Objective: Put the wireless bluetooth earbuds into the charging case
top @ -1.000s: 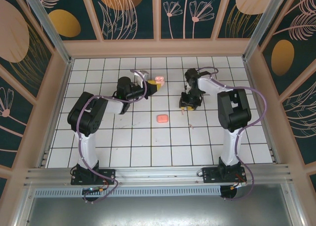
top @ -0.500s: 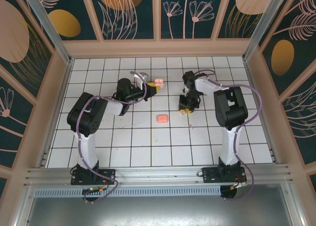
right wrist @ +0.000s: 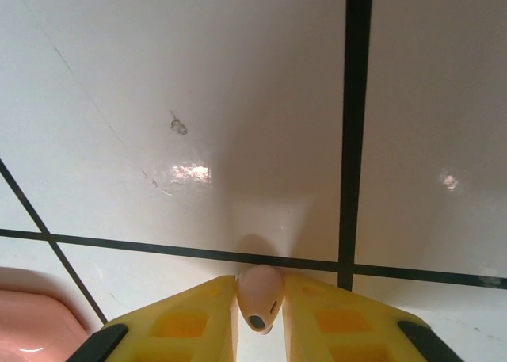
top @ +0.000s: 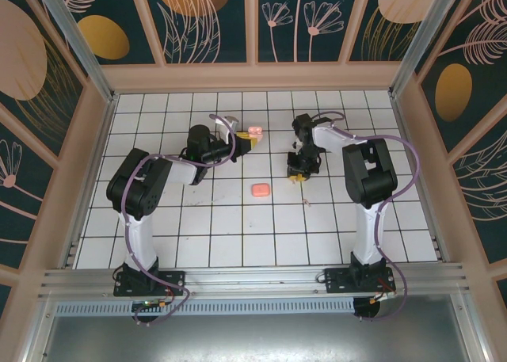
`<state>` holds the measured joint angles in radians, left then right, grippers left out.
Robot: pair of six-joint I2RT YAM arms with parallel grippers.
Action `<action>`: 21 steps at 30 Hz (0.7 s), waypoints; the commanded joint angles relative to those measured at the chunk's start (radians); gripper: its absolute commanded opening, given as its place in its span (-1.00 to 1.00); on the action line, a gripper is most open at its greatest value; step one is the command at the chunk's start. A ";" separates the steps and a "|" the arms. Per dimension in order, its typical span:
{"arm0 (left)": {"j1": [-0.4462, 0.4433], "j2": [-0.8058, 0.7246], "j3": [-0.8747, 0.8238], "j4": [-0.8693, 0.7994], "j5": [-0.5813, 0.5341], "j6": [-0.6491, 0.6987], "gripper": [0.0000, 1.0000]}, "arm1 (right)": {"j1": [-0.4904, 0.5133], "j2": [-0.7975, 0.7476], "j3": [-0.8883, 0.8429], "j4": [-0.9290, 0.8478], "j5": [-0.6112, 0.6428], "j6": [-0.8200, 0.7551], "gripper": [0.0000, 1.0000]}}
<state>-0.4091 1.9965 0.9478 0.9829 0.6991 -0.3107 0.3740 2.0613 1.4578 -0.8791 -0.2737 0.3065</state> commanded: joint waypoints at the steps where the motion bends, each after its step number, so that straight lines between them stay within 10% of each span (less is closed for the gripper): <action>1: 0.006 -0.034 0.010 0.022 0.023 0.035 -0.71 | -0.004 -0.036 -0.009 0.099 0.029 0.011 -0.63; 21: 0.006 0.089 0.164 0.191 0.180 -0.003 -0.70 | -0.013 -0.297 0.042 0.654 -0.172 -0.262 -0.69</action>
<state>-0.4091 2.0754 1.0771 1.1191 0.8268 -0.3164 0.3664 1.8122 1.4879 -0.3271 -0.3832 0.1215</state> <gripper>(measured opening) 0.156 0.158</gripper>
